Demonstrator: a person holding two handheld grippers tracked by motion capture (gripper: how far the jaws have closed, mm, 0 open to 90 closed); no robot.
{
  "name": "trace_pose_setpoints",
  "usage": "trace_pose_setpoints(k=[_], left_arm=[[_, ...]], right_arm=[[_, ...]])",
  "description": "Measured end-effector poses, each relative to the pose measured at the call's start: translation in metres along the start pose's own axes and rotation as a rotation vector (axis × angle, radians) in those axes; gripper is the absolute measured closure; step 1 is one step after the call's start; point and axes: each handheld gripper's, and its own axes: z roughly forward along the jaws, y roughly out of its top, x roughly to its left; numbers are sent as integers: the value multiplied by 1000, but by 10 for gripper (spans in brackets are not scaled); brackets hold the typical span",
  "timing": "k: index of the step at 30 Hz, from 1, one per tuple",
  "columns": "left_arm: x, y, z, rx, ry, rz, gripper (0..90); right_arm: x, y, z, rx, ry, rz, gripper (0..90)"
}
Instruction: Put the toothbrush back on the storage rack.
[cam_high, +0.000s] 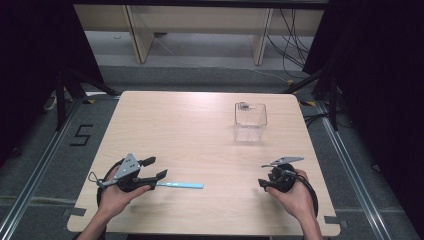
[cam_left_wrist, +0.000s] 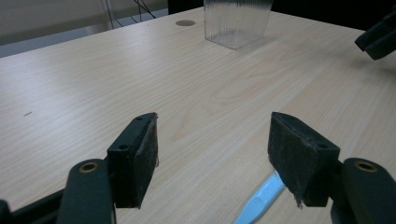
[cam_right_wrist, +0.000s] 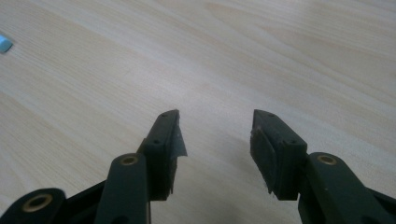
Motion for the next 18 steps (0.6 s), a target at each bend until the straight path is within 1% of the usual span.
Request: trace_pose_setpoints(k=[1, 2, 3, 4, 5, 6, 7, 8, 10, 11, 12, 13, 14, 15, 16, 17, 18], left_arm=[[0, 1, 0, 11, -6, 11, 327], [1, 2, 1, 16, -13, 19, 327], [1, 4, 2, 26, -18, 29, 328], [2, 5, 3, 43, -23, 40, 327], [2, 7, 5, 48, -34, 47, 328], [3, 9, 6, 66, -38, 65, 329], [3, 10, 8, 80, -48, 74, 330], [3, 12, 10, 88, -63, 82, 333], [2, 16, 15, 140, -106, 121, 346], [2, 18, 18, 166, -126, 144, 355], [2, 19, 20, 194, -141, 167, 362], [1, 21, 22, 209, -165, 188, 367], [1, 23, 24, 236, -181, 213, 372], [1, 24, 26, 251, -191, 231, 375], [1, 26, 27, 274, -204, 253, 378], [1, 27, 28, 292, -221, 270, 384], [1, 29, 29, 309, -235, 296, 388]], right_arm=[[1, 1, 0, -1, 1, -1, 529], [-3, 3, -1, -4, 1, -48, 529], [-2, 4, -1, -3, 4, -46, 529], [-1, 4, -1, -1, 17, -40, 529], [-2, 5, -2, -4, 10, -55, 529], [-2, 5, -2, -2, 12, -59, 529], [-2, 5, -2, -4, 12, -53, 529], [-1, 5, -3, -5, -1, -57, 529], [-1, 4, -3, 0, 3, -58, 529], [-3, 4, -1, 5, -14, -70, 529], [-2, 4, -1, 9, -15, -74, 529], [1, 4, -2, 5, -10, -73, 529], [3, 3, -2, -1, -17, -76, 528], [5, 4, -2, 6, -12, -73, 526], [5, 4, -2, 14, -10, -98, 524], [7, 5, -2, 12, 0, -107, 520], [9, 6, -2, 13, 5, -109, 517]])
